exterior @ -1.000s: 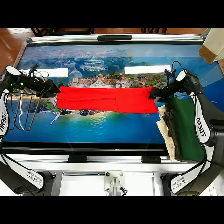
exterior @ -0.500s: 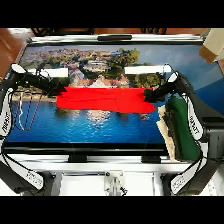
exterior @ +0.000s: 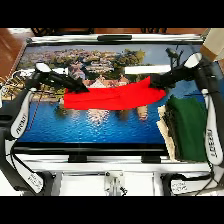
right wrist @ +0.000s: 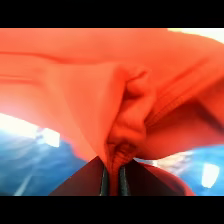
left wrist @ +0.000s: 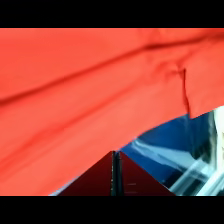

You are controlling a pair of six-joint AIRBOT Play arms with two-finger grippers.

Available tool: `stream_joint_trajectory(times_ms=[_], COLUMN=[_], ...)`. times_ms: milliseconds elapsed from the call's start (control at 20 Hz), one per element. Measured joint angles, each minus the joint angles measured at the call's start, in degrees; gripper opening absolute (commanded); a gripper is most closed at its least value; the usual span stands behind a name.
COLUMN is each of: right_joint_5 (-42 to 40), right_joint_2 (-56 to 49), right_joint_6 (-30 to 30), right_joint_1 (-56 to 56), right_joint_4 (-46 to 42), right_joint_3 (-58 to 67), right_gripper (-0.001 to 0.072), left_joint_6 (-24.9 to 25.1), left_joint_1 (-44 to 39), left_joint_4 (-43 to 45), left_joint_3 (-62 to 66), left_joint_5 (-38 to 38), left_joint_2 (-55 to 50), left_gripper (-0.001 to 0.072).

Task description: Fold the shirts.

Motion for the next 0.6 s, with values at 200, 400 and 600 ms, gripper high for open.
stream_joint_trajectory(times_ms=[200, 400, 600], right_joint_5=[4.1, 6.4, 7.8], right_joint_2=[7.0, 11.1, 12.4], right_joint_6=[2.5, 4.3, 5.3], right_joint_1=[0.0, 0.0, 0.0], right_joint_4=[1.6, 2.0, 2.2], right_joint_3=[0.0, 0.0, 0.0], right_gripper=[0.0065, 0.0065, 0.0064], left_joint_6=[-2.5, -2.7, -2.5], left_joint_1=[-5.4, -5.4, -4.9], left_joint_4=[-0.3, -0.4, -0.3], left_joint_3=[0.0, 0.0, 0.0], left_joint_5=[3.3, 3.3, 3.0], left_joint_2=[-0.3, 1.0, 4.7], left_gripper=[0.0041, 0.0039, 0.0039])
